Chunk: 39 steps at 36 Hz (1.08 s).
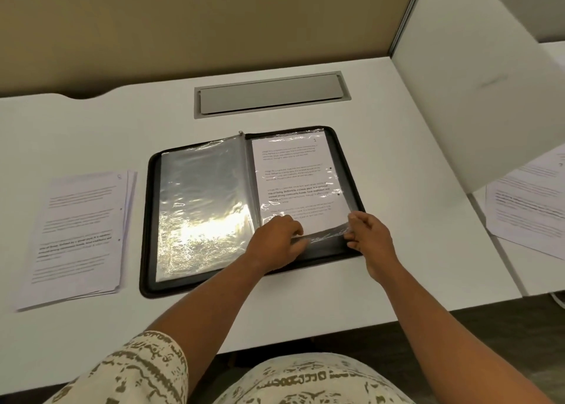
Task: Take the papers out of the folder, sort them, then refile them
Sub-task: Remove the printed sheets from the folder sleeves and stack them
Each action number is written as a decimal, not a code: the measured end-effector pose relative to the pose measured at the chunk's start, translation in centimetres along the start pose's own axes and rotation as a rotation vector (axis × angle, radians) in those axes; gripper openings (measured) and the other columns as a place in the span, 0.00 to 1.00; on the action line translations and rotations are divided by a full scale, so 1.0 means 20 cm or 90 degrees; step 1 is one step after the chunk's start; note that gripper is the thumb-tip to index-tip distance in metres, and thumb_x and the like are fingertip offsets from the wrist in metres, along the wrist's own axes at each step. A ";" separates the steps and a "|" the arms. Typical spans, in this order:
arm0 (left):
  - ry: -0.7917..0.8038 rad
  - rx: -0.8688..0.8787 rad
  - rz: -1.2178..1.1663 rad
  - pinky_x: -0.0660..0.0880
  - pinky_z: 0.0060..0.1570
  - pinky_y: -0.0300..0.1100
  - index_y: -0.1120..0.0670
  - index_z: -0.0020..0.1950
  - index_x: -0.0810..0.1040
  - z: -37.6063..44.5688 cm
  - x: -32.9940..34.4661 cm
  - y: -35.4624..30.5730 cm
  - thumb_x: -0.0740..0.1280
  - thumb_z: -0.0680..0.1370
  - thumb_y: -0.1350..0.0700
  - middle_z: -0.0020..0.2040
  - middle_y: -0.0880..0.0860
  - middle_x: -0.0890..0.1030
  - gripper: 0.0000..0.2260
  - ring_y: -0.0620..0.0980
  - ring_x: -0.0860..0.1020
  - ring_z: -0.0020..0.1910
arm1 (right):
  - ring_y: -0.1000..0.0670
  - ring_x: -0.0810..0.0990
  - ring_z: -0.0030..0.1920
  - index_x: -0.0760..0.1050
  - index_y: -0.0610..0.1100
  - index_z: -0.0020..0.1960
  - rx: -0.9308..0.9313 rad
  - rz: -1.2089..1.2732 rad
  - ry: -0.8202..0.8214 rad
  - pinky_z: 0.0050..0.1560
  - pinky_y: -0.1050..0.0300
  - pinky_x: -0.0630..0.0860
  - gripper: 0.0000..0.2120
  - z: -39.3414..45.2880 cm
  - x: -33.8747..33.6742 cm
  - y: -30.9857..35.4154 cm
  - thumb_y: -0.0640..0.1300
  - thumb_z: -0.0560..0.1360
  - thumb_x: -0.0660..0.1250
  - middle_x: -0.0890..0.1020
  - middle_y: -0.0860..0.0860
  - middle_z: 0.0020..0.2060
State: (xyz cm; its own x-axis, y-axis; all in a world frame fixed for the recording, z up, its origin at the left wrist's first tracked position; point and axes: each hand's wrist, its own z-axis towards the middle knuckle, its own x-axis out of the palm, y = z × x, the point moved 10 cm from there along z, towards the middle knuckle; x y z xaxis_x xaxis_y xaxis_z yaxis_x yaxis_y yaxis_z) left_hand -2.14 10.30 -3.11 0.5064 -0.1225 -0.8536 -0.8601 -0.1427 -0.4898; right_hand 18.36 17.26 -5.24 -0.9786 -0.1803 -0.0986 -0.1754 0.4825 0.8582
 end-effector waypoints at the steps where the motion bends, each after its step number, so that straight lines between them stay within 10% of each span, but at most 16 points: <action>1: 0.017 0.006 0.005 0.74 0.49 0.43 0.47 0.58 0.78 0.00 0.02 -0.01 0.67 0.76 0.38 0.53 0.44 0.76 0.17 0.44 0.72 0.53 | 0.49 0.82 0.46 0.75 0.46 0.65 0.004 0.010 0.004 0.46 0.56 0.80 0.15 0.00 0.00 -0.01 0.49 0.80 0.68 0.83 0.46 0.48; 21: -0.092 -0.061 -0.063 0.77 0.46 0.47 0.50 0.49 0.82 0.01 -0.01 -0.04 0.63 0.79 0.52 0.46 0.47 0.80 0.08 0.49 0.78 0.44 | 0.47 0.83 0.53 0.72 0.50 0.68 0.039 -0.078 0.152 0.49 0.55 0.80 0.22 -0.06 0.11 -0.05 0.43 0.76 0.73 0.83 0.48 0.51; 39: -0.124 -0.021 -0.040 0.77 0.46 0.46 0.48 0.55 0.82 -0.08 -0.05 -0.09 0.64 0.80 0.50 0.48 0.46 0.80 0.09 0.45 0.77 0.47 | 0.49 0.81 0.37 0.77 0.43 0.43 0.085 -0.008 -0.087 0.36 0.57 0.78 0.05 0.01 0.08 -0.09 0.39 0.78 0.66 0.83 0.45 0.40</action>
State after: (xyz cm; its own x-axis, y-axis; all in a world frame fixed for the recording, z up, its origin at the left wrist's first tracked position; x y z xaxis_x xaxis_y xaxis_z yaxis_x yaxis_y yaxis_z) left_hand -0.92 9.16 -1.16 0.5342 0.0793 -0.8417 -0.8235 -0.1765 -0.5392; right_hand 17.17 16.26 -6.91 -0.9800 -0.0743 -0.1845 -0.1923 0.5921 0.7826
